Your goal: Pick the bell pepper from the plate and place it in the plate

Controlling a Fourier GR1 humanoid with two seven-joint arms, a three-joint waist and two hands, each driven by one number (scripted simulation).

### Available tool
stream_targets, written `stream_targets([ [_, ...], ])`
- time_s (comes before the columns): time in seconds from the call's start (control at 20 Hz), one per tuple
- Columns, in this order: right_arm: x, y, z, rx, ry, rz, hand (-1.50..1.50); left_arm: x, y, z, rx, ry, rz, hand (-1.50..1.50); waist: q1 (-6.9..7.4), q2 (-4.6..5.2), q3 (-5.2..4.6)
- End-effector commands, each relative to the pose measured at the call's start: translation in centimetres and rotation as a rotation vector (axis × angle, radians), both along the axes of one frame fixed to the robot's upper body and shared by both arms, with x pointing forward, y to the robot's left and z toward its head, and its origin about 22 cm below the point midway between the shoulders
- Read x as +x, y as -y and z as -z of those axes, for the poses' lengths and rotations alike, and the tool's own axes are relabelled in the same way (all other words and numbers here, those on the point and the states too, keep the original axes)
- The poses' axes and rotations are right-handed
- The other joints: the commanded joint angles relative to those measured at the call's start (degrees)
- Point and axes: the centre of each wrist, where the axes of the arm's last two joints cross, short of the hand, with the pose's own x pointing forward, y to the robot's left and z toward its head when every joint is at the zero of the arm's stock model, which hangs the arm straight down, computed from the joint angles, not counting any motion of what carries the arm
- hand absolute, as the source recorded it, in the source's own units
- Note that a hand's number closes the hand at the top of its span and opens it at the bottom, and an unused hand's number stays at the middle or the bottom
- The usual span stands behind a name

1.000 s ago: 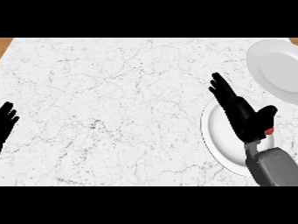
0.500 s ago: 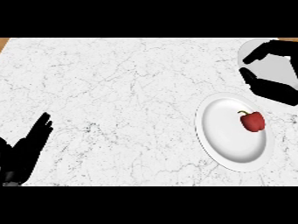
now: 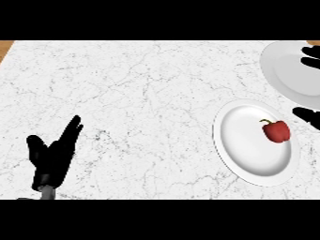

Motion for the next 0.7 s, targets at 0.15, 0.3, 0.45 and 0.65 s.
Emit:
stream_targets([
  [0.15,-3.2,0.2,-0.7,-0.351,-0.132,0.184,-1.50,0.1,1.5,0.5,-0.027,-0.041,0.004,0.00,-0.86,-0.02,-0.41],
  [0.3,-4.3,-1.2,-0.5,-0.505,-0.215,0.274,-1.50,-0.1,1.3,0.5,-0.023,-0.032,0.000,0.00,-0.12,0.06,-0.48],
  [0.45,-5.9,-3.4,0.4,-0.569,-0.263,0.326,-1.50,0.1,1.6,0.7,-0.044,-0.039,0.023,0.00,0.44,0.19,-0.39],
  [0.65,-6.3,-6.3,2.8,-0.611,-0.269,0.447,-1.50,1.8,3.1,0.4,-0.038,-0.017,0.036,0.00,1.39,0.57,-0.33],
])
